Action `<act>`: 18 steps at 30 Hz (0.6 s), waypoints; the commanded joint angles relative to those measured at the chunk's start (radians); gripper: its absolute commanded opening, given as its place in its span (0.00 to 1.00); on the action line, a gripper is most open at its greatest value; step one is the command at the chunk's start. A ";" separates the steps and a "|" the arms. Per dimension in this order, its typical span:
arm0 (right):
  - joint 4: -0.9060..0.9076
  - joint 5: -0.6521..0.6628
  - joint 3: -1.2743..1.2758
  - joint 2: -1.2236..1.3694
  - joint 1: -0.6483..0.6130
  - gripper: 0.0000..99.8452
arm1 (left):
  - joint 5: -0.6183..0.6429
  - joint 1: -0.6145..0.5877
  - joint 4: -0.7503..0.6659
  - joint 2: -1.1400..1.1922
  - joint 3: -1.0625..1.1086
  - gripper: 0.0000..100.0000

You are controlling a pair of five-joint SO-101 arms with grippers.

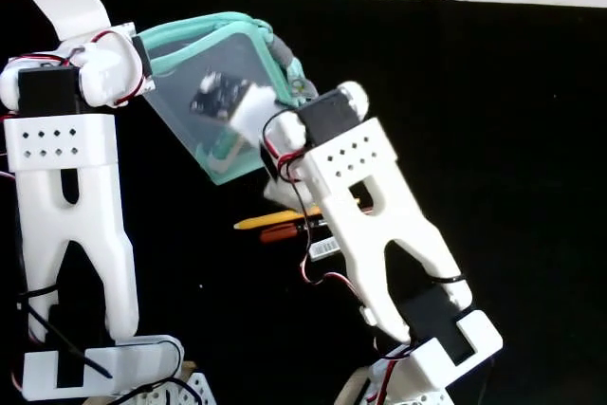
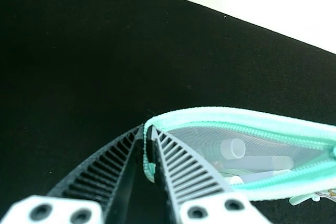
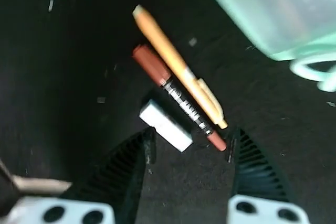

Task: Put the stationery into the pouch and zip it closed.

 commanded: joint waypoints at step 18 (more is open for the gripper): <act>-0.297 0.502 0.584 -0.047 0.004 0.22 | -0.006 0.005 0.011 0.018 0.045 0.01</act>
